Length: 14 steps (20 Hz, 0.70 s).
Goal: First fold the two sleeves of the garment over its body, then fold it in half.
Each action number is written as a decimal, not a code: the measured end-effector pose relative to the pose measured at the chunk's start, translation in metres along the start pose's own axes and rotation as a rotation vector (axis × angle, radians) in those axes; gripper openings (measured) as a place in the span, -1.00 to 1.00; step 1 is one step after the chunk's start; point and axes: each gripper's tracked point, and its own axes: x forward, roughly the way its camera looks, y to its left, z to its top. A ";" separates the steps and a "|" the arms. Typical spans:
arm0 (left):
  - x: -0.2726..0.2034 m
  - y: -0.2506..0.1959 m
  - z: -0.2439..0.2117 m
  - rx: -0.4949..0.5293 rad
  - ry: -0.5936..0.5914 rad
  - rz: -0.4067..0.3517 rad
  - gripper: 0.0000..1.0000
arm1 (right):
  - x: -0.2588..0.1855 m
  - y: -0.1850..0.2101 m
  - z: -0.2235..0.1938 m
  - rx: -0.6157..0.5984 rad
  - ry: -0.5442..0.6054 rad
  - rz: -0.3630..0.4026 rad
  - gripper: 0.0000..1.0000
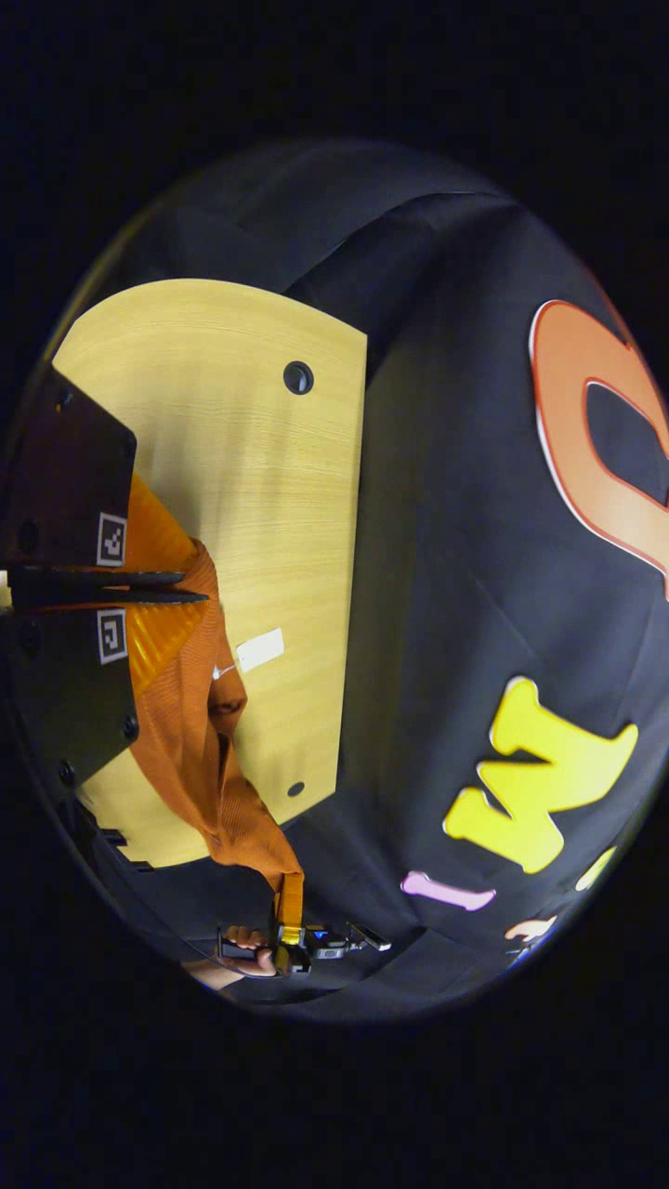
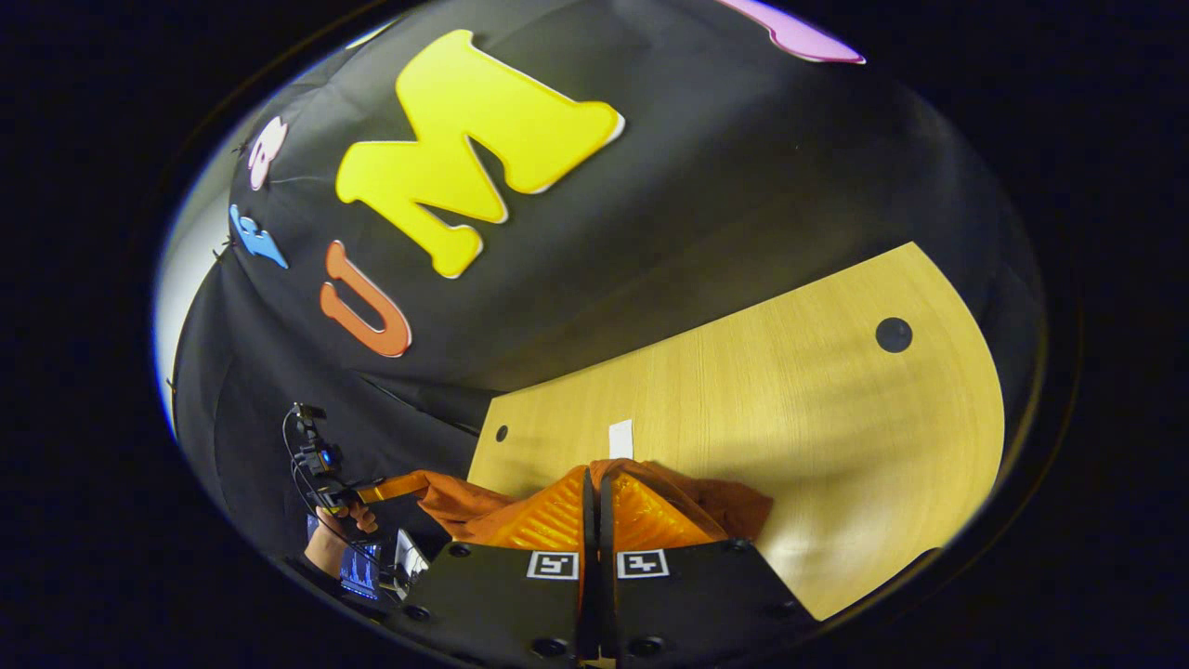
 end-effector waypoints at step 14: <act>0.088 0.038 0.009 0.098 0.012 0.196 1.00 | 0.107 -0.088 0.039 0.012 -0.080 -0.195 0.36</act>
